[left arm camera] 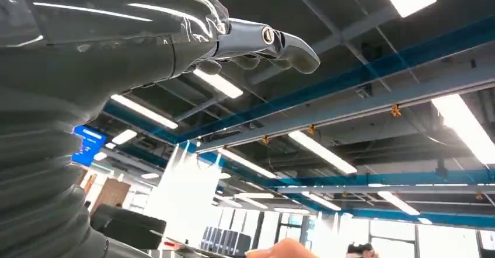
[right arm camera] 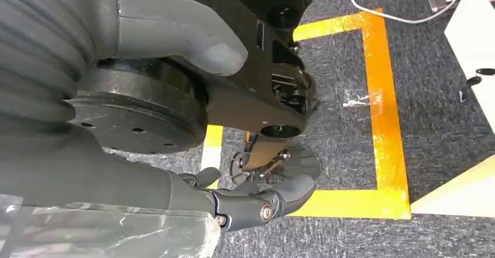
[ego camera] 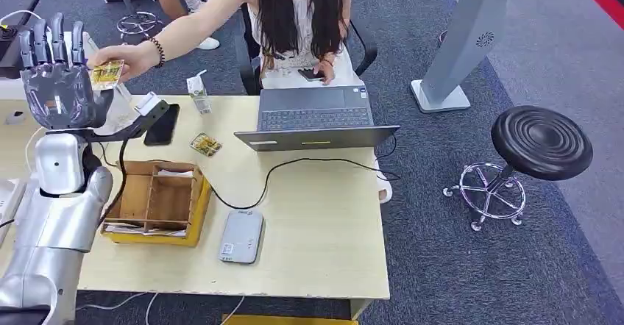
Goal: Pass the card to the sensor for recognition and then transmit it.
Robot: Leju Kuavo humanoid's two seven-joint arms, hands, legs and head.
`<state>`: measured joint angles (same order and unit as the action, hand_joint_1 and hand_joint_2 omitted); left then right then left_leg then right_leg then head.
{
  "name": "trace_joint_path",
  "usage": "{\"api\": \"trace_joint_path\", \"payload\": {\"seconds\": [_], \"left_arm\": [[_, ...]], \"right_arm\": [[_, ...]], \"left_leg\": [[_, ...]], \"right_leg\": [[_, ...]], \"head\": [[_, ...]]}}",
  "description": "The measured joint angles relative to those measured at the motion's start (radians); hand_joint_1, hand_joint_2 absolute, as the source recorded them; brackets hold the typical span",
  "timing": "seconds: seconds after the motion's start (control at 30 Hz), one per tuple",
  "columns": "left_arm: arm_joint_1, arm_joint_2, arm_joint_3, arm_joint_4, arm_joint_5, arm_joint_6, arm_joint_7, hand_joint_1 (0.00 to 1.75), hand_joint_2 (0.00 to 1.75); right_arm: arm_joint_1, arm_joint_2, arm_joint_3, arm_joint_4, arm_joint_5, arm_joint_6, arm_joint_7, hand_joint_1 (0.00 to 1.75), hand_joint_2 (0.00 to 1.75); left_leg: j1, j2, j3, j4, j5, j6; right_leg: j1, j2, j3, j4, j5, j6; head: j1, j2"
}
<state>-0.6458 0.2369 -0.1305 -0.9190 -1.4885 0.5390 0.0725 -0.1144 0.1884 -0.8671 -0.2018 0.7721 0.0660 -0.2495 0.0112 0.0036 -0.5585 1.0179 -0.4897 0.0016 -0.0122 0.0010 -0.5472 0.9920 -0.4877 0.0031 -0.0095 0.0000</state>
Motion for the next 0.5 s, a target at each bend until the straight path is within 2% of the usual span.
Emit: {"api": "trace_joint_path", "payload": {"seconds": [0.47, 0.5], "left_arm": [[0.003, -0.01, 0.0, 0.0, -0.015, 0.0, 0.0, 0.0, 1.75], [0.003, -0.011, 0.0, 0.0, -0.015, 0.0, 0.0, 1.75, 1.75]], "right_arm": [[0.0, 0.0, 0.0, 0.0, 0.0, -0.002, 0.001, 0.0, 1.75], [0.0, 0.0, 0.0, 0.0, 0.0, -0.002, 0.001, 0.0, 1.75]], "left_leg": [[0.0, 0.0, 0.0, 0.0, 0.0, 0.0], [0.0, 0.0, 0.0, 0.0, 0.0, 0.0]], "right_leg": [[0.0, 0.0, 0.0, 0.0, 0.0, 0.0], [0.0, 0.0, 0.0, 0.0, 0.0, 0.0]], "head": [[0.0, 0.0], [0.0, 0.0]]}}
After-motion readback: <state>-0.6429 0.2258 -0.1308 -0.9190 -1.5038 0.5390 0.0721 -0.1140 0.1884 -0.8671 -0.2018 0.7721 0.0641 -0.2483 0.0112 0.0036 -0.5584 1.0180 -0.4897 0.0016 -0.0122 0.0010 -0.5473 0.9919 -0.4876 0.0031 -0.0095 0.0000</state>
